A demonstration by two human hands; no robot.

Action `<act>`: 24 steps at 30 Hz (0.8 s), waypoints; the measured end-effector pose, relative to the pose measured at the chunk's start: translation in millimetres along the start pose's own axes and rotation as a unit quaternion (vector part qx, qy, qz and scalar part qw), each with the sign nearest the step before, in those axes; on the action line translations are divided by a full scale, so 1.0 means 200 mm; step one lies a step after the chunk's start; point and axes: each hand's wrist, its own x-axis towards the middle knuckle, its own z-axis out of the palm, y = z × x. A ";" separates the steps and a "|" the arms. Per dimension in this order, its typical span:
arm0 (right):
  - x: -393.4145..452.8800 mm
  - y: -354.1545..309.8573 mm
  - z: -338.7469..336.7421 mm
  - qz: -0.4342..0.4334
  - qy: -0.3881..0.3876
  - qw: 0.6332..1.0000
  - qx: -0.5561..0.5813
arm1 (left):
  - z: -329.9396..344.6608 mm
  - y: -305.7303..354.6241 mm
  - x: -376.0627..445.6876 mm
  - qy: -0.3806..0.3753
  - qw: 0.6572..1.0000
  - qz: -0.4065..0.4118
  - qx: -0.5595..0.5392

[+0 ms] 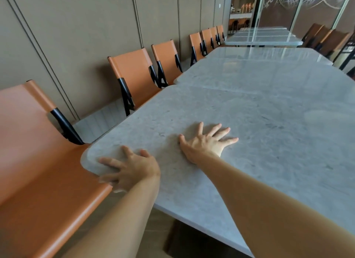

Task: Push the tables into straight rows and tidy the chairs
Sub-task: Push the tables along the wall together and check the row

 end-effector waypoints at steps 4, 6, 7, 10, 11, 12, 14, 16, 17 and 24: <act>0.01 0.00 -0.01 0.002 0.007 1.000 -0.002 | 0.00 0.00 0.01 0.000 1.000 -0.002 -0.004; 0.01 0.00 -0.01 0.001 0.008 1.000 0.001 | -0.01 0.01 0.00 0.001 1.000 -0.003 0.000; 0.01 0.00 -0.01 0.001 0.010 1.000 0.002 | -0.01 0.02 0.00 0.001 1.000 -0.003 0.001; 0.02 -0.01 0.00 0.000 0.014 1.000 0.002 | -0.01 0.02 0.01 0.003 1.000 -0.005 0.002; 0.02 -0.01 0.00 -0.001 0.015 1.000 -0.001 | -0.01 0.02 0.01 0.003 1.000 -0.007 0.003; 0.02 -0.01 0.00 -0.001 0.015 1.000 -0.003 | -0.01 0.02 0.02 0.003 1.000 -0.009 0.003; 0.02 -0.01 0.00 -0.001 0.016 1.000 -0.004 | -0.01 0.02 0.02 0.002 1.000 -0.014 0.008; 0.03 -0.01 0.00 0.000 0.018 1.000 0.001 | -0.01 0.02 0.01 0.000 1.000 -0.015 0.012; 0.03 -0.02 0.01 0.001 0.019 1.000 0.005 | -0.01 0.02 0.02 -0.002 1.000 -0.014 0.013; 0.04 0.00 0.02 -0.005 0.014 0.999 0.029 | -0.01 0.03 0.01 -0.003 1.000 -0.013 0.028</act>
